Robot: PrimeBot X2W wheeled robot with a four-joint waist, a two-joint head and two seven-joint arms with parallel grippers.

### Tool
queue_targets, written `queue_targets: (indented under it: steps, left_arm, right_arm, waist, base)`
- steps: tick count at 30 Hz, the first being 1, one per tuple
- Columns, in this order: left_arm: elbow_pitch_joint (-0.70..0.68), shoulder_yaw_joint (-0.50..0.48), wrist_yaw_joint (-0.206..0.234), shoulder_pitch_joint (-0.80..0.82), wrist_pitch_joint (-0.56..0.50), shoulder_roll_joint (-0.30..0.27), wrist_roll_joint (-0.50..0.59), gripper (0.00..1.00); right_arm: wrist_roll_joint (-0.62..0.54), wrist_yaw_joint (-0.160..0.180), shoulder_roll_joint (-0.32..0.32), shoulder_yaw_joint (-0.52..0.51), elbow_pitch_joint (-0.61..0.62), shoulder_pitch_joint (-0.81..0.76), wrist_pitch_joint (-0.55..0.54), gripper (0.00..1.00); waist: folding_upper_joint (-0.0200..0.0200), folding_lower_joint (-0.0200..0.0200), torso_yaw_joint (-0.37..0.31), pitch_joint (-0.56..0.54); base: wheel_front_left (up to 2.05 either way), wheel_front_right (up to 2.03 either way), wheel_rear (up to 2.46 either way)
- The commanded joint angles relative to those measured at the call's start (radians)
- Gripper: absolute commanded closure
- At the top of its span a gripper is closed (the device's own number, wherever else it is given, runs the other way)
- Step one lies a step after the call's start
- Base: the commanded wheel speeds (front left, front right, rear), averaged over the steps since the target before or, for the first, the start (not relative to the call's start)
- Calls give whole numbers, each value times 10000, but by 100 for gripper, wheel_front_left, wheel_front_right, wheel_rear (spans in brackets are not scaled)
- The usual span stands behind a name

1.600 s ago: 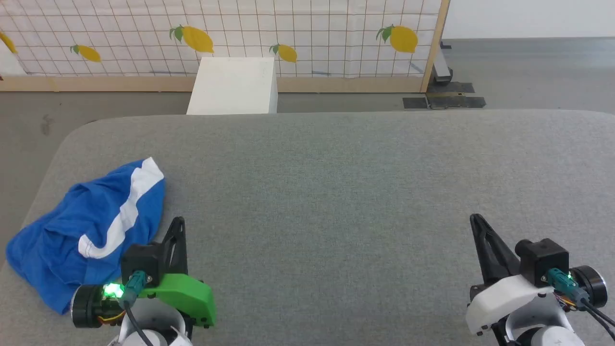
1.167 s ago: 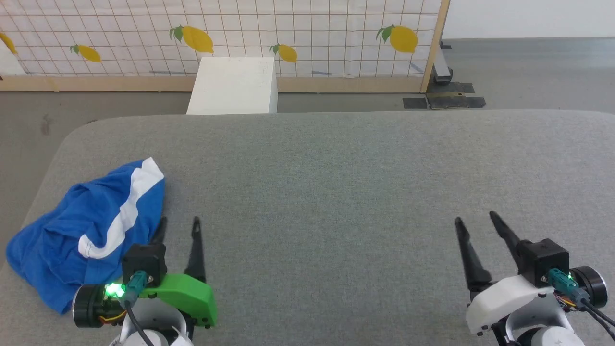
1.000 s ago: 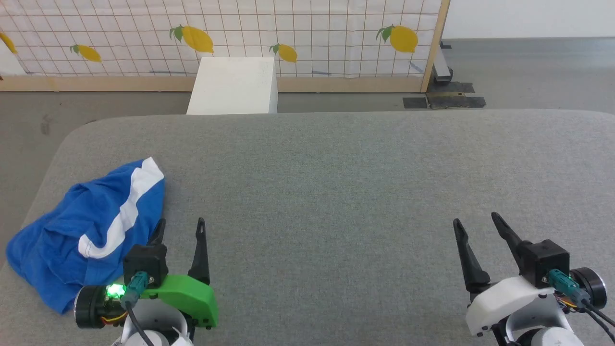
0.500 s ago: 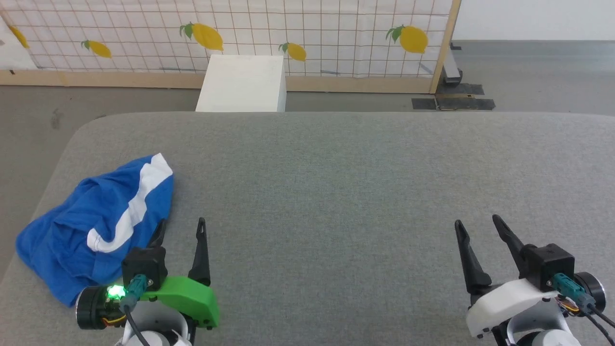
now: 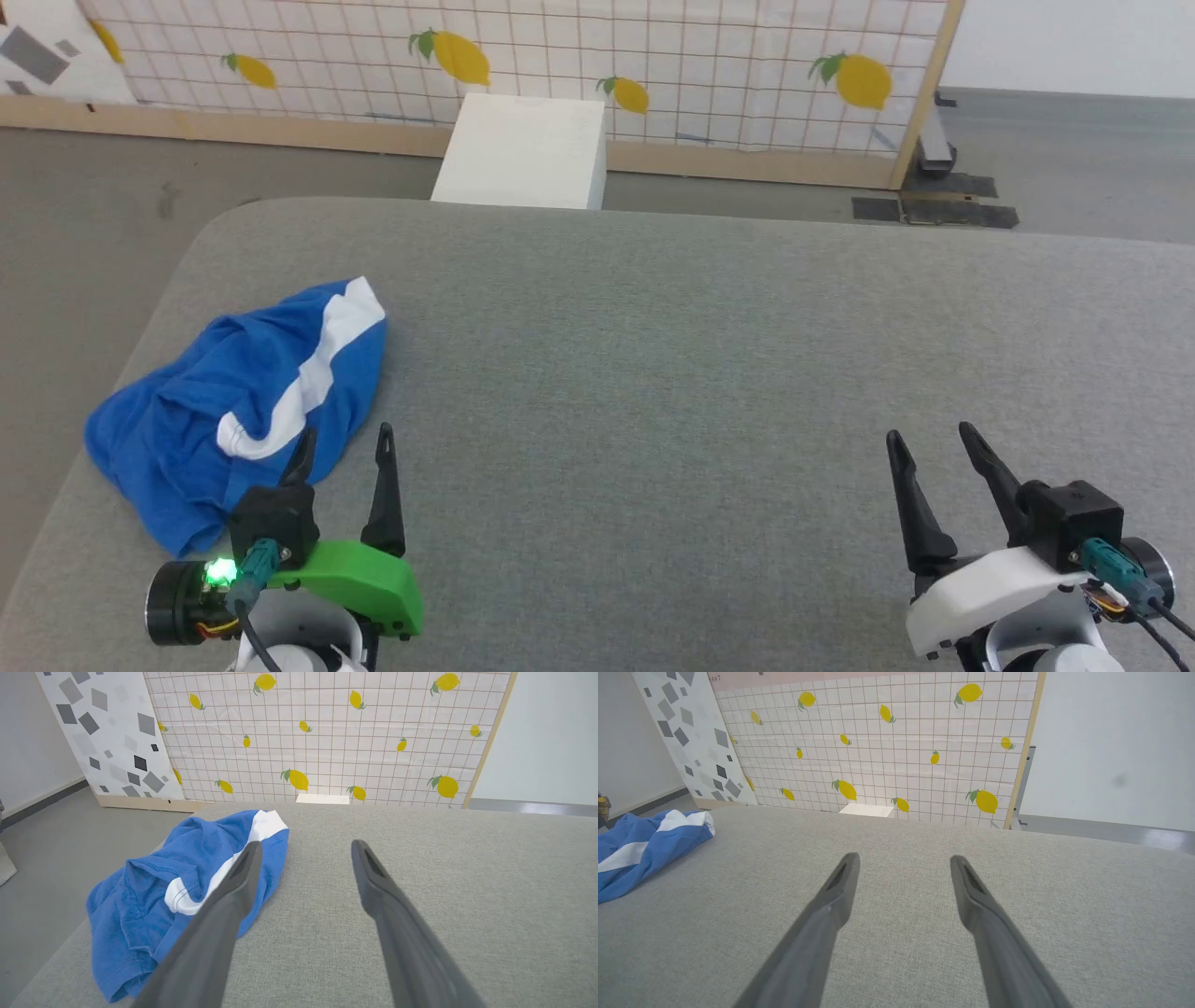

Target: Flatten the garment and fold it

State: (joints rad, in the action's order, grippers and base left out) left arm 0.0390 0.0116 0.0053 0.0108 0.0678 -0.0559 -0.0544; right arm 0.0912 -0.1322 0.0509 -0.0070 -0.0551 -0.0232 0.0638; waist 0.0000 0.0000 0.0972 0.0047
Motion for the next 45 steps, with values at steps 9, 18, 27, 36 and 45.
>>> queue_targets:
  steps: [9,18,27,36,45]
  left_arm:
    - [99,-53,108,-143,272,20,-325,0]
    - [175,-35,178,-180,459,25,-473,0]
    - [262,15,229,-181,641,29,-593,0]
    - [309,17,288,-254,827,33,-681,0]
    - [401,47,352,-289,1014,37,-785,0]
  right_arm:
    - [320,5,-3,8,-182,-174,303,0]
    - [569,7,-3,84,-374,-194,491,0]
    - [754,8,-4,110,-547,-238,673,0]
    - [910,9,-4,183,-694,-277,861,0]
    - [1088,10,-5,283,-869,-283,1048,0]
  waist:
    - [0,0,689,40]
    - [0,0,1288,34]
    - [0,0,1851,47]
    - [0,0,2322,31]
    - [0,0,2715,-23]
  base:
    - [0,0,0]
    - [0,0,0]
    - [0,0,0]
    - [0,0,0]
    - [0,0,0]
